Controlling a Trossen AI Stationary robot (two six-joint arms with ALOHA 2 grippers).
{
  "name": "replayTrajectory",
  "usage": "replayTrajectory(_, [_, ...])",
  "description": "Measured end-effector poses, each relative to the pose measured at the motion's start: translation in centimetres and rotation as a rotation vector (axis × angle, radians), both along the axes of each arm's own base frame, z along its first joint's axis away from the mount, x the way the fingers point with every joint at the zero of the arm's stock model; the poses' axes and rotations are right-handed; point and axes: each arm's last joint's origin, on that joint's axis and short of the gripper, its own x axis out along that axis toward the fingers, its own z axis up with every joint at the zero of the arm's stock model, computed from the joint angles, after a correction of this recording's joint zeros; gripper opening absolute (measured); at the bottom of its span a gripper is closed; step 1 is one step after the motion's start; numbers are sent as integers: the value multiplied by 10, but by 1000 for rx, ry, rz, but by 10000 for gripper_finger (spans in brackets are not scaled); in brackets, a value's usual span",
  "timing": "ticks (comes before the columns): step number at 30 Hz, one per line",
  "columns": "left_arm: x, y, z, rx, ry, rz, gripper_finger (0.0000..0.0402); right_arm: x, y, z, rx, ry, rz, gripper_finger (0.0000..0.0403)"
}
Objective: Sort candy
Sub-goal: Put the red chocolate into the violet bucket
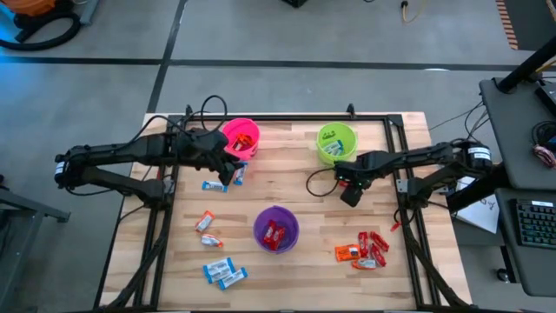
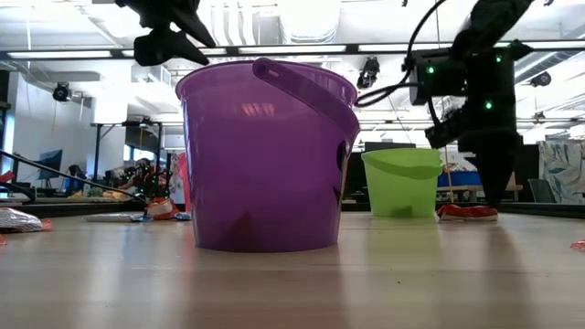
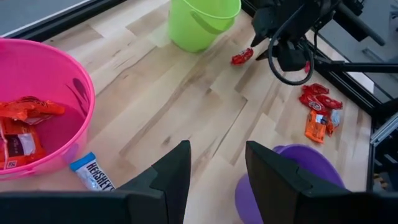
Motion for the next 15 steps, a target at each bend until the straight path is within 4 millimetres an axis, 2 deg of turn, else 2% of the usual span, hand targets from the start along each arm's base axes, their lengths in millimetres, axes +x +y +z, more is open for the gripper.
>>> replayTrajectory(5, [0,0,0,13,6,3,136,1,0,-15,-16,-52,5,175])
replayTrajectory(8, [0,0,0,2,6,11,136,0,0,-19,-20,-58,-1,160])
replayTrajectory(11, [-1,0,-1,-4,12,15,136,0,0,-19,-3,-66,1,116])
replayTrajectory(15, [-2,0,-4,-8,41,15,136,1,1,-18,27,-73,15,38])
